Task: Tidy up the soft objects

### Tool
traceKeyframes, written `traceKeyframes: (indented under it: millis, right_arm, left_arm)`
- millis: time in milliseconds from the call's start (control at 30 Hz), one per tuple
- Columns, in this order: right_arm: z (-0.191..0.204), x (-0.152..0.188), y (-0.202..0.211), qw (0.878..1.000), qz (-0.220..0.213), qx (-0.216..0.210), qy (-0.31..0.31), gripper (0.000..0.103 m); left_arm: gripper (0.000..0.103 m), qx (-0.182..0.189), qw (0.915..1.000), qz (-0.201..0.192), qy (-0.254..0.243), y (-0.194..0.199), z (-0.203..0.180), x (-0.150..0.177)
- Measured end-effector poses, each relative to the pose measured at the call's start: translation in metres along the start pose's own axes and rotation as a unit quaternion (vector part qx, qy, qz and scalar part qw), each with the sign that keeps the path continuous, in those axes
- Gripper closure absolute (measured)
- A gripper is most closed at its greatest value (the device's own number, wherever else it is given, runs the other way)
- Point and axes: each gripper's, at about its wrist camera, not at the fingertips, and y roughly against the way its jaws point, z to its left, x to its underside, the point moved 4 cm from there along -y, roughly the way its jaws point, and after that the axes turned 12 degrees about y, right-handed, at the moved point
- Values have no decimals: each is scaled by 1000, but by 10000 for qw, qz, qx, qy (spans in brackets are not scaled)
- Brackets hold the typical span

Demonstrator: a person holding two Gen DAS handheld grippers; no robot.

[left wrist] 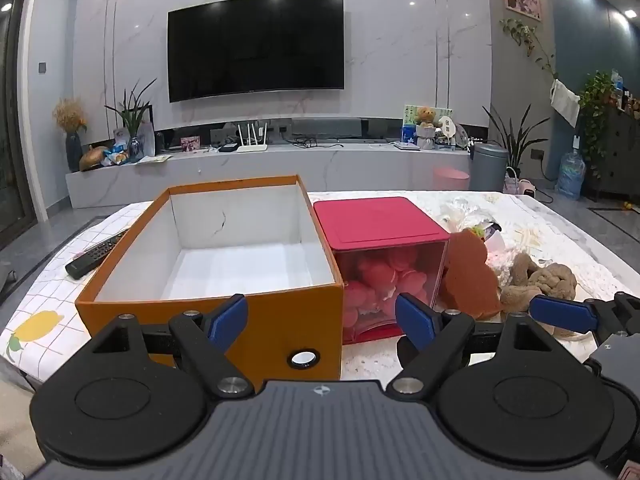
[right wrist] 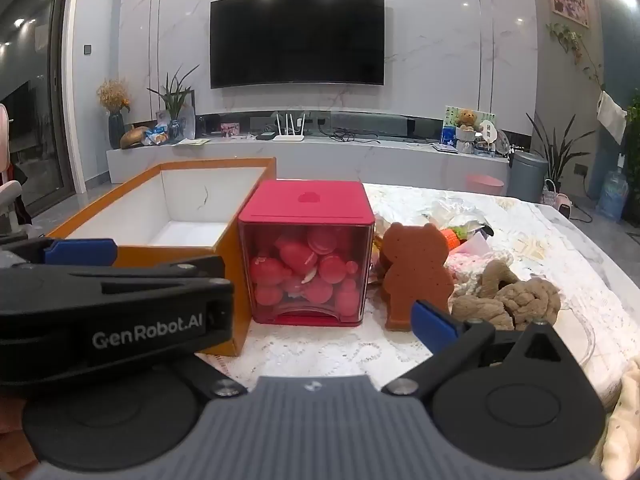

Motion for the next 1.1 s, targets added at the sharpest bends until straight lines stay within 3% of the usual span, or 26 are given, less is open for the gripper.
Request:
traceKeyframes:
  millis: [100,267,1100]
  right_arm:
    - [0,0,-1,9999,87,19,55,3]
    - [0,-1,-1,9999,94,37,83,3]
    - [1,3,-2,9998,111,113,117,3]
  left_arm:
    - [5,55,9995,187,239,-5,6,-2]
    - [5,29,9999,28,107,3,8,-8]
    - [5,-107,9998,142,123,-3,1,4]
